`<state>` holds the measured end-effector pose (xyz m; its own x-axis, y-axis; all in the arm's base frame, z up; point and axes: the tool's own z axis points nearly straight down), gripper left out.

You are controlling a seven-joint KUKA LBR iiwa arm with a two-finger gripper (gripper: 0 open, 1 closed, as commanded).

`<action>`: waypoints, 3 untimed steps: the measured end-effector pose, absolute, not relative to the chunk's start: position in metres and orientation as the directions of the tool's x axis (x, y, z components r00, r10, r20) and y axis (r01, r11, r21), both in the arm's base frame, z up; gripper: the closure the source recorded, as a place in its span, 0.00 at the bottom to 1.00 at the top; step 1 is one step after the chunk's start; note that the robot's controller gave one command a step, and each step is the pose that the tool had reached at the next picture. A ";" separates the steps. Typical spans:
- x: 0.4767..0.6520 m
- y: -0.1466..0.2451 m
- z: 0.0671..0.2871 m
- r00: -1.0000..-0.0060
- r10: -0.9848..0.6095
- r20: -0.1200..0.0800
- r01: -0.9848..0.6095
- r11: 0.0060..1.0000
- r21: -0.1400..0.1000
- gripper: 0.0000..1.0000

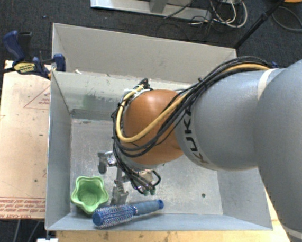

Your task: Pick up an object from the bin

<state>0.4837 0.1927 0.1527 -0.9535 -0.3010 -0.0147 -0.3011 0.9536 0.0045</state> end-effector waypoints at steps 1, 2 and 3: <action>0.507 0.228 0.084 -0.727 -0.687 -0.015 -0.687 0.727 -0.008 0.00; 0.503 0.228 0.081 -0.728 -0.686 -0.004 -0.686 0.728 -0.002 1.00; 0.517 0.220 0.204 -0.751 -0.660 -0.011 -0.660 0.751 -0.003 1.00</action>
Offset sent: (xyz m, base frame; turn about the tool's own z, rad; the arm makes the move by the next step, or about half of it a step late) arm 0.0174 0.0360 -0.0718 -0.4539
